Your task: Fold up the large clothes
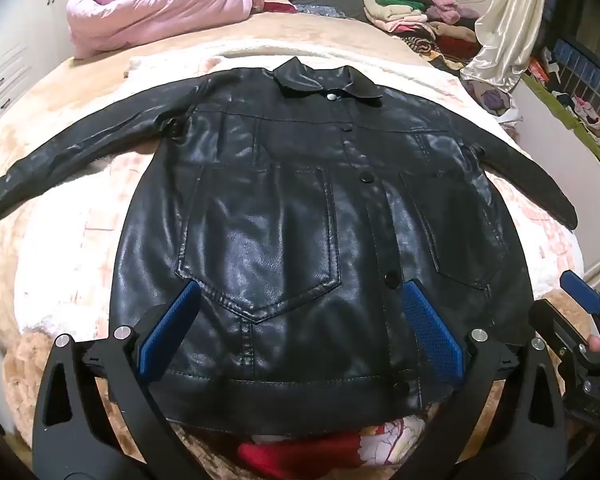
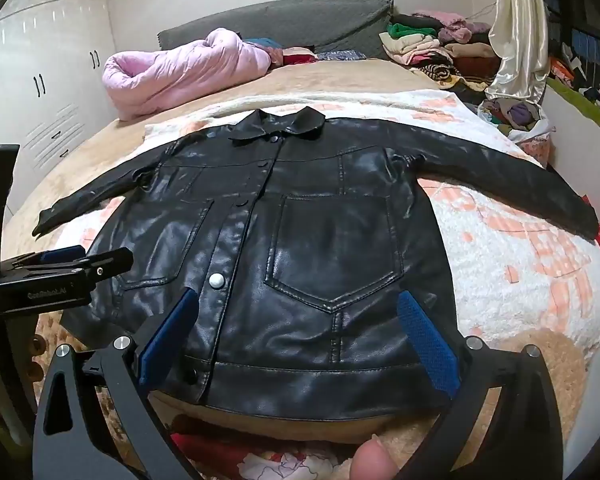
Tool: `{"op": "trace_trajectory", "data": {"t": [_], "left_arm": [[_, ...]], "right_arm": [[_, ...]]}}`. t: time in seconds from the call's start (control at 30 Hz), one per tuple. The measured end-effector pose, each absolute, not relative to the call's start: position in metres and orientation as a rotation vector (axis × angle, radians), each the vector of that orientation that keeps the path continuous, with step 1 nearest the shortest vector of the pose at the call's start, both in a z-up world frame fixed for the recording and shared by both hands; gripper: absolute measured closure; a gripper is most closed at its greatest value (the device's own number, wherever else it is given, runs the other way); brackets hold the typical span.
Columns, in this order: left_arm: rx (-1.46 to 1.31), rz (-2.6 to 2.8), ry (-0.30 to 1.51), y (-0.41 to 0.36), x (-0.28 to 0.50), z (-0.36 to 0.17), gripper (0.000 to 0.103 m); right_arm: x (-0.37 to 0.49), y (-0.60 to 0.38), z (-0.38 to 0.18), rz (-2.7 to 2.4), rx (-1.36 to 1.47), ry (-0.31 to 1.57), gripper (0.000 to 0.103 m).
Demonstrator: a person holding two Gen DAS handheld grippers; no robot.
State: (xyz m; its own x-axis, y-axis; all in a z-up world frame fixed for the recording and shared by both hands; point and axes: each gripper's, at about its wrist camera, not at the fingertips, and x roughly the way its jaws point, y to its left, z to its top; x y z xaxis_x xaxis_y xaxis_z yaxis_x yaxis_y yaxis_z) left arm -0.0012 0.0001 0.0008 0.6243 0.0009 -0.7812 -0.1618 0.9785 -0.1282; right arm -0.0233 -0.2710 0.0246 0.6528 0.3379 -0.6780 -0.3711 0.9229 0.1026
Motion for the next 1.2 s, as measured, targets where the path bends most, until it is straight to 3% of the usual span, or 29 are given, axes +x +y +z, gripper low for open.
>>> {"op": "trace_trajectory", "data": {"t": [1.2], "left_arm": [[-0.188,0.093,0.901,0.000,-0.005,0.013,0.009]], "right_arm": [[-0.026,-0.268,0.026,0.395,-0.075,0.741,0.004]]}}
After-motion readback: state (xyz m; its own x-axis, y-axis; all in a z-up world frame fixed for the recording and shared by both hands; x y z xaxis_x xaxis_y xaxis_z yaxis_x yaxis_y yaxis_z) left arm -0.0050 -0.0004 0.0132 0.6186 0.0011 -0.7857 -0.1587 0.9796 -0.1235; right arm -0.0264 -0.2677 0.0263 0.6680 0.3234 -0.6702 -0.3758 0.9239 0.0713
